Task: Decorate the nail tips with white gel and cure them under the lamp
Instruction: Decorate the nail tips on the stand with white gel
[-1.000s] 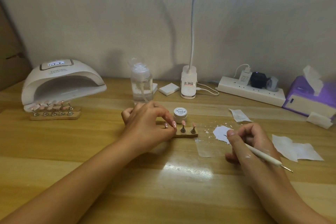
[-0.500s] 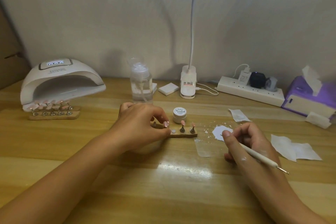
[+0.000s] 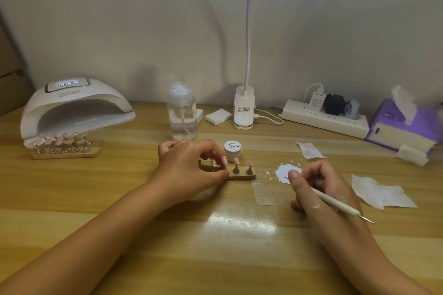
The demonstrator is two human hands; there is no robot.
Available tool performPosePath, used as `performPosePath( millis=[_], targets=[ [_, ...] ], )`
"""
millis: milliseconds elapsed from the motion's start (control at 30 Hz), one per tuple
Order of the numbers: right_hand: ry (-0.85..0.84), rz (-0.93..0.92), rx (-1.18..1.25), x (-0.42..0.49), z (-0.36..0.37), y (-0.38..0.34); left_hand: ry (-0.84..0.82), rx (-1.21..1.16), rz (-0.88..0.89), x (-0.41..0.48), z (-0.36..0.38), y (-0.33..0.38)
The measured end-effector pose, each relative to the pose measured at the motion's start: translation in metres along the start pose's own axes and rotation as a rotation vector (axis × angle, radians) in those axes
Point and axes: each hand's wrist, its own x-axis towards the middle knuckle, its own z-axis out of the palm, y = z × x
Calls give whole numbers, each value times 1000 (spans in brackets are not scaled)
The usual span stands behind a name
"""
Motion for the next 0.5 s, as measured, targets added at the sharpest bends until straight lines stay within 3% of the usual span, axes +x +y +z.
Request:
performPosePath(
  millis=[267,500],
  targets=[
    [-5,-34,-26,-1,0,-1,-19,26,-13,1,2,-2],
    [-61,-338,-117,-10,4,-11,-152,117,21,6,-10,-7]
  ],
)
